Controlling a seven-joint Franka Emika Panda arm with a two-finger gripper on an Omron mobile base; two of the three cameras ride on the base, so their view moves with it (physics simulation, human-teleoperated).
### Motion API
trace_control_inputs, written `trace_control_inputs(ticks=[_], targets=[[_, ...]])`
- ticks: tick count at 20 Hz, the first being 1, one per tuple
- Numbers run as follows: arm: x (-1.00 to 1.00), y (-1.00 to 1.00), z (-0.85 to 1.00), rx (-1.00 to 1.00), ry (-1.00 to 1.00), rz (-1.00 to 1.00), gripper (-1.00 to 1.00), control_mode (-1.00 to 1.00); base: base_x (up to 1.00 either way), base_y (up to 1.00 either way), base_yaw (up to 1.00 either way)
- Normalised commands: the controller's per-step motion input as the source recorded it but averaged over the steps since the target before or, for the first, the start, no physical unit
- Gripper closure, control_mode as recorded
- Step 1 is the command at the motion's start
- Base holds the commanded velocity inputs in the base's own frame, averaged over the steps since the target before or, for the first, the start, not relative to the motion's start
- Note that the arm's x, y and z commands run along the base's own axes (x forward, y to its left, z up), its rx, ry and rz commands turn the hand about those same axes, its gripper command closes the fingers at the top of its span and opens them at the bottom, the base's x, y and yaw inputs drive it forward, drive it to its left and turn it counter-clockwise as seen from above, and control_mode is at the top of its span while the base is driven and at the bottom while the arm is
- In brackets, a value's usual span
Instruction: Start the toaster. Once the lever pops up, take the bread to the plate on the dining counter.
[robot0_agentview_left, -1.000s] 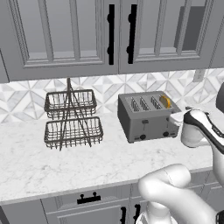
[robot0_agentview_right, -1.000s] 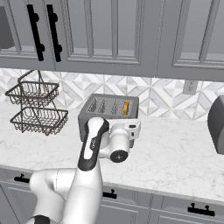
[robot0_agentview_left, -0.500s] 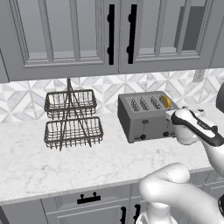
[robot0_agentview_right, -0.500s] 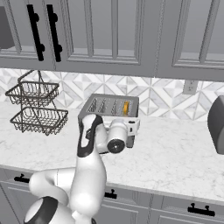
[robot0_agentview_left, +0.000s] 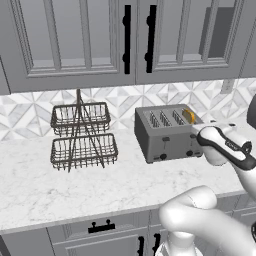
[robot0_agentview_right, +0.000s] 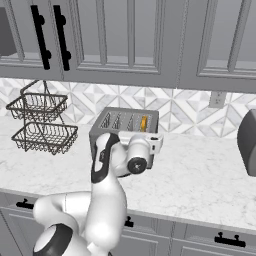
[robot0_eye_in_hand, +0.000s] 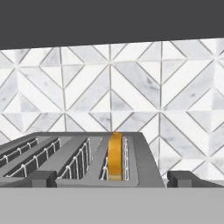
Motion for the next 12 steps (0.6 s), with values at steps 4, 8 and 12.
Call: trace_control_inputs(ticks=[4, 8, 12], targets=[[0.14, 0.00, 0.00, 0.00, 0.00, 0.00, -1.00, -1.00, 0.00, 0.00, 0.00], [0.12, 0.00, 0.00, 0.00, 0.00, 0.00, -1.00, -1.00, 0.00, 0.00, 0.00], [0.16, 0.00, 0.00, 0.00, 0.00, 0.00, -1.00, -1.00, 0.00, 0.00, 0.00]])
